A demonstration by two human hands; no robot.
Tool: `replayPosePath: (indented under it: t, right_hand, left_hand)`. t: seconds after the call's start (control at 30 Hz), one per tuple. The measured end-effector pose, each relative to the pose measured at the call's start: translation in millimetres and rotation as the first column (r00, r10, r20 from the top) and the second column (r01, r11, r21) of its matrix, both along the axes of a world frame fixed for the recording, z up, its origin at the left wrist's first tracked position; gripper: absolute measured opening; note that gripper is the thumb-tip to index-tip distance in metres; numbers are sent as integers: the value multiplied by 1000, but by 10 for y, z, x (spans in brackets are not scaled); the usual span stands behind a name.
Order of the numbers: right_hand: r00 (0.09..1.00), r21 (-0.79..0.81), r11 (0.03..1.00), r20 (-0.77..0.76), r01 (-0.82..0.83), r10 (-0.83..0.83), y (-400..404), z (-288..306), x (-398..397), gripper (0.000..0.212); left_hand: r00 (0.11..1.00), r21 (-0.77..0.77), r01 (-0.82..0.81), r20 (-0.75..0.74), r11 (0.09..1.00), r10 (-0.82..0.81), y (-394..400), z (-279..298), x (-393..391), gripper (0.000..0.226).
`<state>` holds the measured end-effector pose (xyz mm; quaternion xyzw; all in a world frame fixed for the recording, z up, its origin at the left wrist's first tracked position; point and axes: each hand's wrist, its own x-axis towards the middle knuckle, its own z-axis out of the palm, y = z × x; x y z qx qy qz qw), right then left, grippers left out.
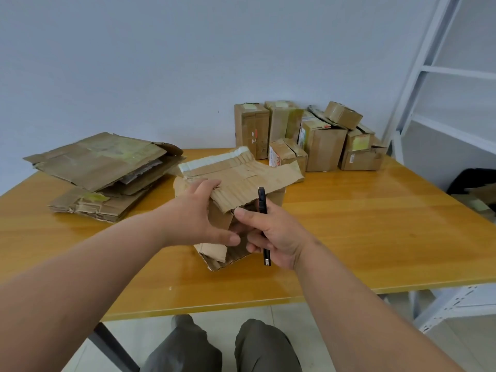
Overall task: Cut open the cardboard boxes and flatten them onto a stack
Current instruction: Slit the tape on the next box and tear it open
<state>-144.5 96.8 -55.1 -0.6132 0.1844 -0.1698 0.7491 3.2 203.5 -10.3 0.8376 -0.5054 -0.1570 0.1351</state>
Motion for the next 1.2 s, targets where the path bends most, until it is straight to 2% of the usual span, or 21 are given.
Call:
replayPosePath:
  t: [0.1,0.17,0.2,0.27,0.33,0.37,0.4,0.47,0.57,0.7,0.87,0.93,1.03,1.2]
  right_hand:
    - [999,-1,1000,-29,31,-31,9,-17,-19,21]
    - [995,-36,996,-52,85,-87,-1,4,-49,18]
    - [983,-94,982,-73,163,-170,-19,20,-63,21]
    - [895,-299,872,-105,387,-433,-95,29,-83,28]
    - [768,-534,677,-75,507,-636,-206,-3,-91,15]
    - [723,-611,607,-80,508,-686,-239,-22,-91,10]
    - [686,-672,559,-104,486,-720,-264,-37,-86,21]
    - [631,-741,520,-171,424,-757,-307,-56,-72,45]
    - [585,-813,462,-193,355,-788,-347,-8,-32,54]
    - [576,-840,442,-200,316,-793,-396,57,53,67]
    - [540,-805,424,-157,415,-827,-429,55,158,75]
    - [525,-791,423,-153,443,-837,-455,44,167,70]
    - [535,-769,442,-156,462,-831,-477,28,150,50]
    - [641,-528,601,-130,601,-756,-578,2,9,32]
  left_hand:
    - [989,-24,-24,142,999,27,-33,-135,-16,122]
    - [996,-31,-17,90,999,19,-31,-118,-23,110]
    - [999,-33,-12,38,999,14,-30,-81,-25,103]
    - [1000,-49,-2,-32,999,0,-39,13,-26,92]
    - [998,-71,2,-66,997,-7,-50,101,-15,83]
    - [996,-79,1,-93,997,-9,-51,137,-8,80]
    - [993,-80,2,-121,997,-12,-49,171,-4,77]
    - [990,-51,25,-140,998,-32,-44,218,1,76]
    - [990,-21,60,-127,998,-62,-48,234,9,78]
    - [991,-29,84,-106,996,-87,-48,228,5,80]
    - [991,-45,119,-49,992,-121,-95,252,-51,79]
    - [991,-43,128,-28,991,-129,-117,249,-61,78]
    - [993,-30,118,-19,993,-119,-111,227,-39,76]
    - [992,-3,116,-52,993,-116,-79,169,23,79]
